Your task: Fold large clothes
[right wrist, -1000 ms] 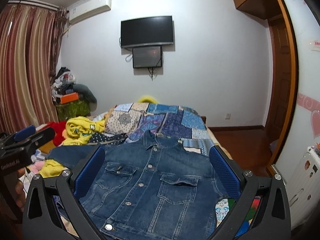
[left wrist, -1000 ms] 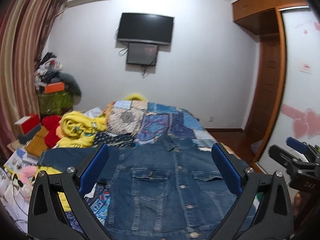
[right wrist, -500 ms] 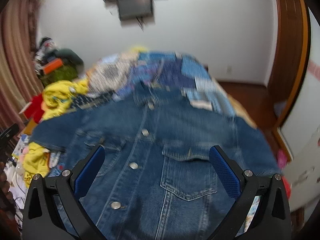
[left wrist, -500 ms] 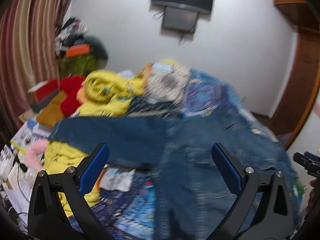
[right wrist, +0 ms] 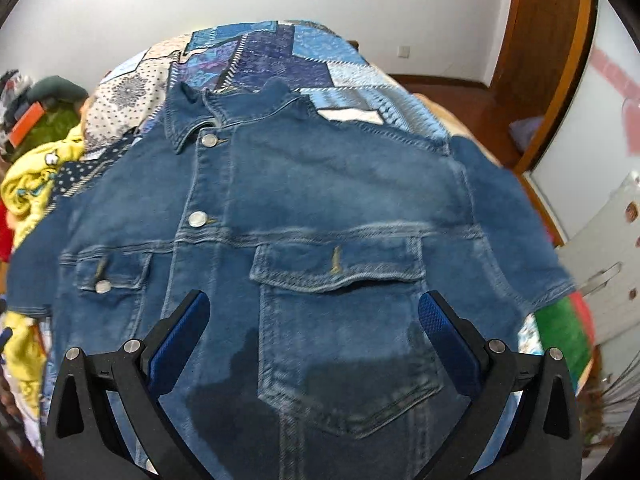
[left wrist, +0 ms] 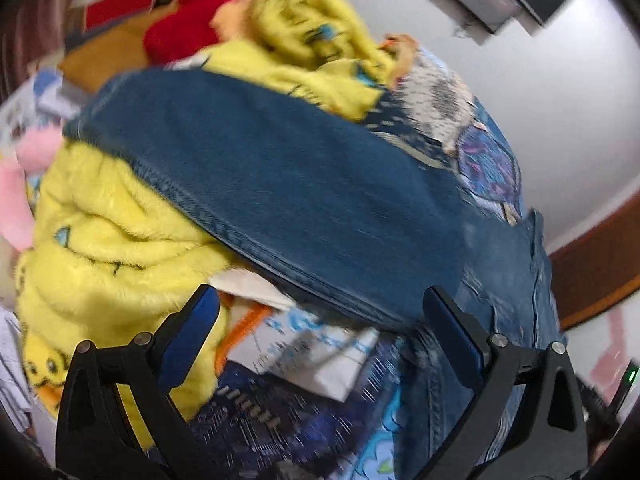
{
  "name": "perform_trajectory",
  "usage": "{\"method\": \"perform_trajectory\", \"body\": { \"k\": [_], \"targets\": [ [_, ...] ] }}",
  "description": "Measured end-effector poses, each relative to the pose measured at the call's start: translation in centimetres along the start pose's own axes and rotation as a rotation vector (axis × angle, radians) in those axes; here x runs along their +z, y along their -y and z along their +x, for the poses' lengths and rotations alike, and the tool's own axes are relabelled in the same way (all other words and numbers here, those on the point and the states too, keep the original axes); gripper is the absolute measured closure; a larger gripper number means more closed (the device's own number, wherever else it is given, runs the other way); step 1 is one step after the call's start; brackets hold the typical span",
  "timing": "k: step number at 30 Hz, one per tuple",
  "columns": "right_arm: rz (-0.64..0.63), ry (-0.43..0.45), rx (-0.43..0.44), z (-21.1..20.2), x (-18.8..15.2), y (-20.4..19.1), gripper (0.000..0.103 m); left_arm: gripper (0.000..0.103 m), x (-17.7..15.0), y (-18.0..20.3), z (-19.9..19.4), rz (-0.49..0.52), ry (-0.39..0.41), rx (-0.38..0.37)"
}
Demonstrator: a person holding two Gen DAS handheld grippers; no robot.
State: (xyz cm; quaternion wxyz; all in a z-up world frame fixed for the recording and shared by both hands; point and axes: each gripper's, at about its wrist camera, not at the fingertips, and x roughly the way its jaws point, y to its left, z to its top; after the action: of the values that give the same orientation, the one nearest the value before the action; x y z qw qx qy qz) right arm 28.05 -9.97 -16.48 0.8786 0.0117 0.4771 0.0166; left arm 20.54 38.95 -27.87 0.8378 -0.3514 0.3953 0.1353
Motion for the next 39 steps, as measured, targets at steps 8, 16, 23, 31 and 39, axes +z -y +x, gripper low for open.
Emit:
{"method": "perform_trajectory", "body": {
  "k": [8, 16, 23, 31, 39],
  "targets": [
    [-0.03, 0.043, 0.01, 0.0, 1.4, -0.7, 0.0, 0.021, 3.1, -5.0, 3.1, -0.185, -0.027, -0.081],
    [-0.089, 0.027, 0.004, 0.5, 1.4, -1.8, 0.0, 0.069, 4.8, -5.5, 3.7, -0.187, -0.013, 0.03],
    [-0.135, 0.058, -0.001, -0.8, 1.0, -2.3, 0.0, 0.093, 4.7, 1.6, 0.1, 0.092, 0.122, 0.288],
    [-0.169, 0.112, 0.001, -2.9, 0.5, -1.7, 0.0, 0.096, 6.9, 11.4, -5.2, 0.247, 0.28, 0.163],
    [-0.141, 0.132, 0.03, -4.3, -0.3, 0.5, 0.0, 0.098, 2.3, 24.5, -5.0, 0.511, 0.277, 0.003]
  ]
}}
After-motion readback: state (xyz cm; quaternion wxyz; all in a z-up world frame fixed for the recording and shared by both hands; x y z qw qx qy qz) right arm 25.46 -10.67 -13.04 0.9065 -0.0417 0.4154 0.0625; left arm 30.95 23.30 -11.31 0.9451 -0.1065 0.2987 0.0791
